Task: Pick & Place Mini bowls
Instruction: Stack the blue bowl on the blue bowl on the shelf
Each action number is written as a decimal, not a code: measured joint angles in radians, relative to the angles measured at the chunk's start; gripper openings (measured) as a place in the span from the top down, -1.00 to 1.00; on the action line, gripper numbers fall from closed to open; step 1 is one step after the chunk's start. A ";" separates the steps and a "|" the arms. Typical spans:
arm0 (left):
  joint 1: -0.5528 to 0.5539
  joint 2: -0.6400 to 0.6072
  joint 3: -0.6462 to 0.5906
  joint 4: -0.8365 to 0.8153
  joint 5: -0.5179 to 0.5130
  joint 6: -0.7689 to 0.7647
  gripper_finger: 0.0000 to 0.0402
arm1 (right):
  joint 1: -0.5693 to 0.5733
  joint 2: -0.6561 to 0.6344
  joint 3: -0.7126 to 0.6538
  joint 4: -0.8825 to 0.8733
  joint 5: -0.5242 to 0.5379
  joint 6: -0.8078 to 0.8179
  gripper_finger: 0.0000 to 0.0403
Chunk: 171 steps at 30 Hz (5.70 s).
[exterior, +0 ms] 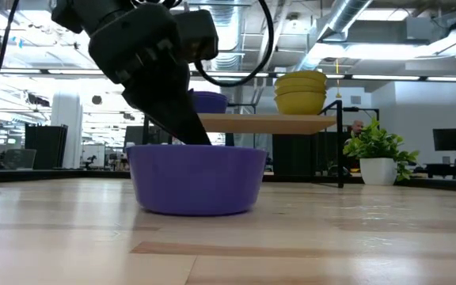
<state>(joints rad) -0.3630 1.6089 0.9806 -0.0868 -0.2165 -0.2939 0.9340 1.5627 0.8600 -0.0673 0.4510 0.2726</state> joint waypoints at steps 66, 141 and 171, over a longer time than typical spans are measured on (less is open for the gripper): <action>-0.005 -0.016 0.000 -0.070 -0.005 -0.211 0.30 | 0.001 0.000 0.000 0.000 -0.001 0.008 1.00; 0.192 -0.410 -0.077 0.064 -0.045 0.028 0.95 | -0.276 0.000 0.001 0.061 -0.008 -0.230 1.00; 0.982 -0.395 0.317 -0.323 0.118 0.143 0.96 | -0.343 -0.151 0.001 -0.081 -0.004 -0.281 1.00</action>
<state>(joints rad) 0.6191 1.2136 1.2972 -0.4096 -0.0986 -0.1510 0.5907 1.4117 0.8608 -0.1486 0.4473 -0.0086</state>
